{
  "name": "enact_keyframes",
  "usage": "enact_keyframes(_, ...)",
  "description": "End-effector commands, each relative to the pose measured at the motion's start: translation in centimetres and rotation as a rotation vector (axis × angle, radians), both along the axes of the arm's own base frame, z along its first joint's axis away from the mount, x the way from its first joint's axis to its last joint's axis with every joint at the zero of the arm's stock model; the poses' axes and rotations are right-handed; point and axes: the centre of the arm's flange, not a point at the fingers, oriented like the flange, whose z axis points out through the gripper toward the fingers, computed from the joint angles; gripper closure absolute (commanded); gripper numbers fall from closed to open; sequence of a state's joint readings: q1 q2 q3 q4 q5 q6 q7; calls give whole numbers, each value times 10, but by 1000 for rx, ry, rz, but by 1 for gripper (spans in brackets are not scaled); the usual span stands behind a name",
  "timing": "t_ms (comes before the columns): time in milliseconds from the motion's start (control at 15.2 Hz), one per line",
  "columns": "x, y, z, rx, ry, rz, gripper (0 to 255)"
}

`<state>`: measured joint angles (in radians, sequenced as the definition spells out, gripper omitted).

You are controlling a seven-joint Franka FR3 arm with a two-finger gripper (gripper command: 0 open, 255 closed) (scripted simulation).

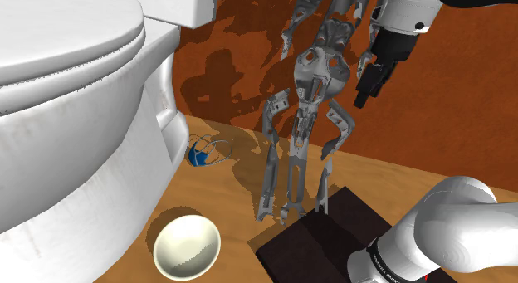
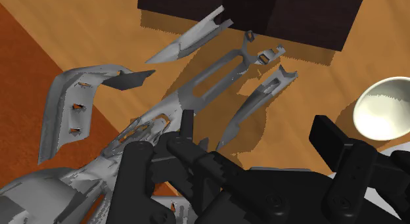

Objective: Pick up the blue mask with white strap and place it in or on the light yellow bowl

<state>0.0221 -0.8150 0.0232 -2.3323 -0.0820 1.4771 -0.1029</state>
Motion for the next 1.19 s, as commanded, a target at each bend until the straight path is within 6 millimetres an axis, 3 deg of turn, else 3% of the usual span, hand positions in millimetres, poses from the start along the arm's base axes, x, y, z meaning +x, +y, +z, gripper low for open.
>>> enact_keyframes(0,0,0,0,0,0,0,0)
enact_keyframes(1122,134,91,-144,82,-11,-131,0)
